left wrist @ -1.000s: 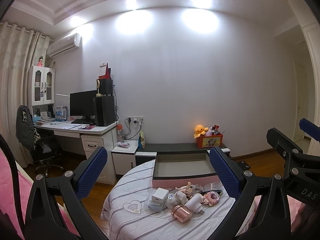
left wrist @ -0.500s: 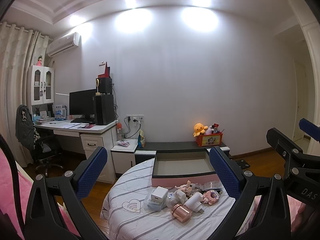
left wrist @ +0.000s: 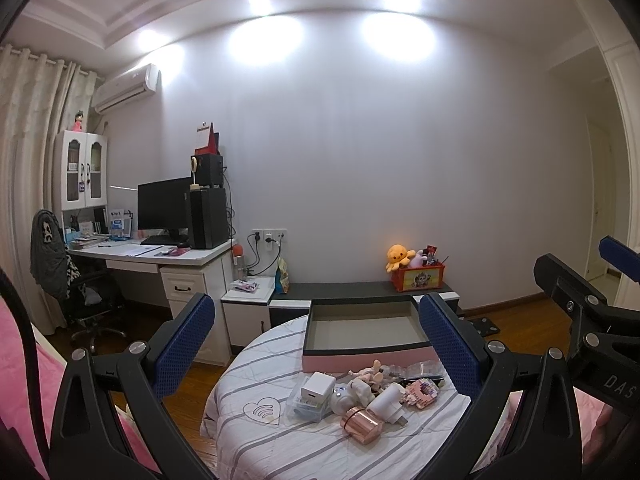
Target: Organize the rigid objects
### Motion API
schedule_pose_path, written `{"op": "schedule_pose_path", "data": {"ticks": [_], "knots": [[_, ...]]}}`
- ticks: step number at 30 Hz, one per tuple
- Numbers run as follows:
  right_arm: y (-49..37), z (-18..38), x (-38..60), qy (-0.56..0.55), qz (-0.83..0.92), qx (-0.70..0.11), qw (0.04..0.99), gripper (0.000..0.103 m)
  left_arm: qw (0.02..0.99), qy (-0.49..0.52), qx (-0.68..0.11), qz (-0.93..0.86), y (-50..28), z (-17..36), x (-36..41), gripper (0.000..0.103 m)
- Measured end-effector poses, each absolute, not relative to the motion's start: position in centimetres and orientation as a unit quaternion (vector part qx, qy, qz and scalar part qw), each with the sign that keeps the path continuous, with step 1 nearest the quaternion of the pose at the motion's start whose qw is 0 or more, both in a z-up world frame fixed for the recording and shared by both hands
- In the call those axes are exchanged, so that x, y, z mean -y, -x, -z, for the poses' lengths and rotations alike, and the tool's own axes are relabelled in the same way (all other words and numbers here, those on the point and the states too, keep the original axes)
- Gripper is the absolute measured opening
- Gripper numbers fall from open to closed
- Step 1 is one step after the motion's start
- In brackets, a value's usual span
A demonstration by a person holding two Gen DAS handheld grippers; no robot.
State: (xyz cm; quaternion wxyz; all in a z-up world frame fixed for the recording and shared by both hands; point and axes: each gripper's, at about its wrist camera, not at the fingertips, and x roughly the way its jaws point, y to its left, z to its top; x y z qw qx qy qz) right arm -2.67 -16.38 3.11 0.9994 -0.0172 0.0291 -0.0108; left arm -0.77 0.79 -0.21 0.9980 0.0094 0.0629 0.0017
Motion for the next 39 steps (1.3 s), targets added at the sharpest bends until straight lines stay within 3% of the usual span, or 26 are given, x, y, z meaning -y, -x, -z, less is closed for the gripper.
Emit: {"op": "schedule_pose_path", "data": {"ticks": [39], "knots": [[1.1,-2.5,16.6,0.014,0.008,-0.045,0.999,0.103,0.997,-0.015,-0.077,0.004,-1.4,0.7,-0.6,0.103]]}}
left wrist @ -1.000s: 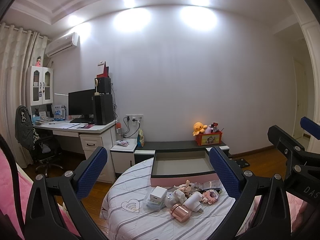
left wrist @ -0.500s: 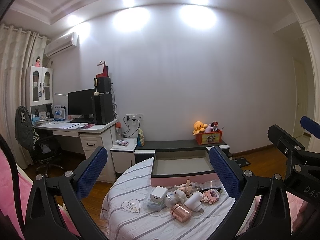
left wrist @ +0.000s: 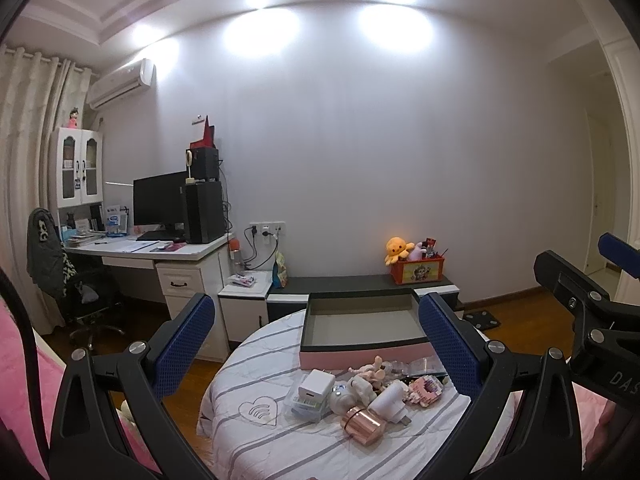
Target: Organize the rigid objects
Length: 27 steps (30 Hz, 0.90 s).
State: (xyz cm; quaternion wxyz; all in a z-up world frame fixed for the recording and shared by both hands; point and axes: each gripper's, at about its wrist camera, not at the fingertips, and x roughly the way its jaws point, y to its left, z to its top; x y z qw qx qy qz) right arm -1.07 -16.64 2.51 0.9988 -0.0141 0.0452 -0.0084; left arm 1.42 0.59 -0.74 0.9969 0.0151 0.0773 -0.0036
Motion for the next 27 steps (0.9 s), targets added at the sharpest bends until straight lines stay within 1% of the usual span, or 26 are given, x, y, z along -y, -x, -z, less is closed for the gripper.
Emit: {"op": "schedule_pose_path", "data": {"ticks": [5,8,10,14,20,23,27], "knots": [[0.3,-1.9,16.7,0.014,0.007,-0.047,0.999,0.103,0.996,-0.014,-0.081,0.019,-2.7,1.9,-0.5,0.103],[-0.4,-0.8,17.1,0.01,-0.008,-0.053,0.999,0.103,0.994,-0.013,-0.1,0.032,-4.1,3.6,-0.3,0.103],[-1.4,0.5,17.2,0.011,-0.013,-0.07,0.997,0.103,0.992,-0.014,-0.121,0.038,-5.2,5.2,-0.3,0.103],[-3.6,3.5,17.4,0.018,-0.024,-0.11,0.994,0.103,0.981,-0.009,-0.187,0.047,-7.6,9.4,-0.1,0.103],[-7.6,10.2,18.5,0.016,-0.037,-0.198,0.979,0.103,0.95,0.01,-0.304,0.065,-11.5,16.7,0.4,0.103],[-9.0,12.7,19.1,0.003,-0.041,-0.237,0.971,0.103,0.937,0.012,-0.342,0.074,-13.0,19.1,1.2,0.103],[-10.7,15.3,20.4,-0.012,-0.049,-0.274,0.96,0.103,0.93,0.014,-0.362,0.063,-14.7,20.6,1.9,0.103]]}}
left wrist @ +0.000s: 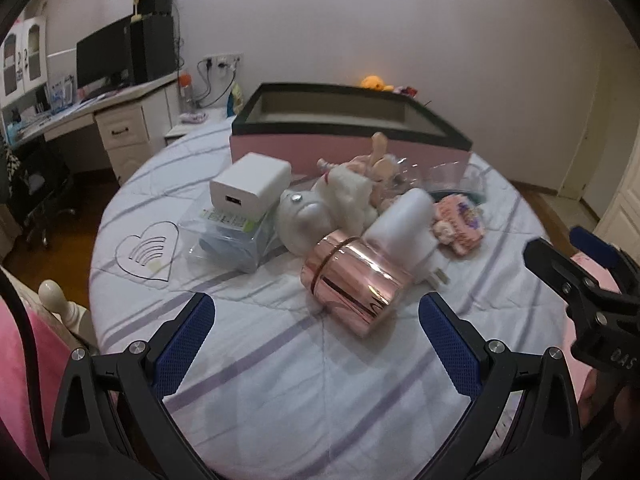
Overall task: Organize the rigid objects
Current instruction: 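Grasp the rose-gold cylinder with the left tool while the right tool grasps the pink block donut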
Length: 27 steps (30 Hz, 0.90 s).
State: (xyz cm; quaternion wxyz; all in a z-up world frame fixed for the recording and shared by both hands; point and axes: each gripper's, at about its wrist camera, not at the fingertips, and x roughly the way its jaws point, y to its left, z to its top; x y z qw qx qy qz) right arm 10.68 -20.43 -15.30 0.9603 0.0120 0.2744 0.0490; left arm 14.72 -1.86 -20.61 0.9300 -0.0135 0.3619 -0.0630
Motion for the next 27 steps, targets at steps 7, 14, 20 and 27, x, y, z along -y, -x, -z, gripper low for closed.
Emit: {"op": "schedule_pose_path", "data": {"ticks": [7,14,20,27], "knots": [[-12.9,17.3,22.3,-0.024,-0.044,-0.305,0.951,0.103,0.913,0.012,-0.401,0.069,-18.1,22.1,3.1,0.103],[-15.7,18.0,22.4,-0.017,-0.056,-0.331,0.942,0.103,0.913,-0.037,-0.398,0.085,-18.8,22.8,4.6,0.054],[-19.3,19.1,20.2,0.023,-0.082,-0.383,0.92,0.103,0.912,-0.032,-0.4,0.09,-18.0,22.1,3.8,0.054],[-21.4,19.4,18.7,0.048,-0.116,-0.411,0.903,0.073,0.913,-0.025,-0.394,0.101,-18.1,20.9,3.2,0.054]]}}
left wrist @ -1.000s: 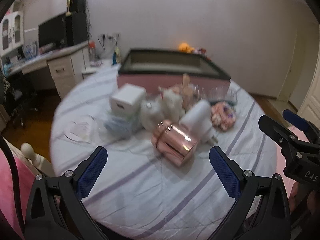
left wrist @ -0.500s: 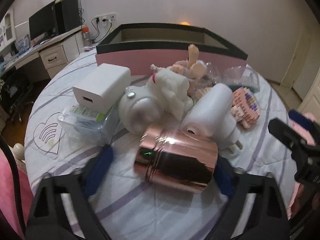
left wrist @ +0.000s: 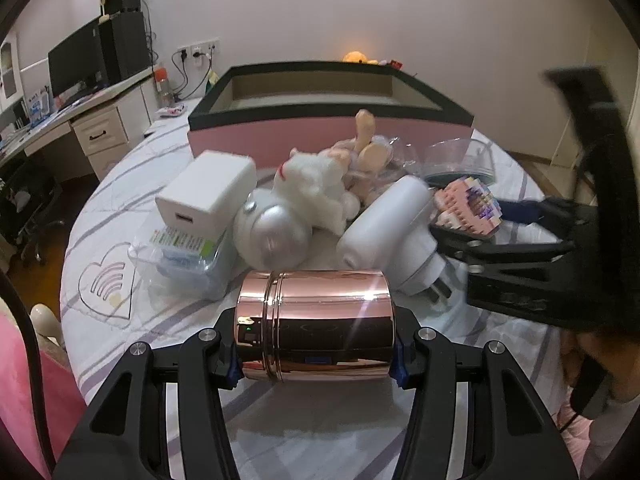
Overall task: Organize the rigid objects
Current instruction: 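Grasp the rose-gold cylinder with the left tool while the right tool grasps the pink block donut, then carry both items into the pink box and open both tools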
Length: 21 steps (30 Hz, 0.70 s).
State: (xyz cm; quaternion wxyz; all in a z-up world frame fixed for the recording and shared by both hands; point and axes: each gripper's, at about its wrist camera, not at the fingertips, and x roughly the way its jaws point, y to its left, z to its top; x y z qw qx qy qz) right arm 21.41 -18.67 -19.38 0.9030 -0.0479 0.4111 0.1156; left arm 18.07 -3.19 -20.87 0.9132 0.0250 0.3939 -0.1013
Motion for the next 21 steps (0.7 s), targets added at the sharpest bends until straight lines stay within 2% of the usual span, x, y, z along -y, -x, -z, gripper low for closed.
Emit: {"op": "schedule_pose_path", "data": {"ticks": [1,8,15,21], "knots": [[-21.7,19.6,18.4,0.054,-0.111,-0.417,0.9,0.067,0.915,-0.025,-0.39,0.102,-17.8,20.7,3.1,0.054],[-19.9,18.6,19.5,0.025,-0.098,-0.395,0.913,0.067,0.925,-0.023,-0.363,0.109,-17.7,18.5,3.9,0.054],[-18.2,14.2,20.2,-0.012,-0.108,-0.331,0.937,0.068,0.938,-0.029,-0.324,0.122,-19.4,14.8,4.4,0.054],[-21.4,10.2,19.9,-0.009,-0.11,-0.292,0.95,0.068,0.947,-0.049,-0.296,0.118,-24.2,11.1,4.2,0.054]]}}
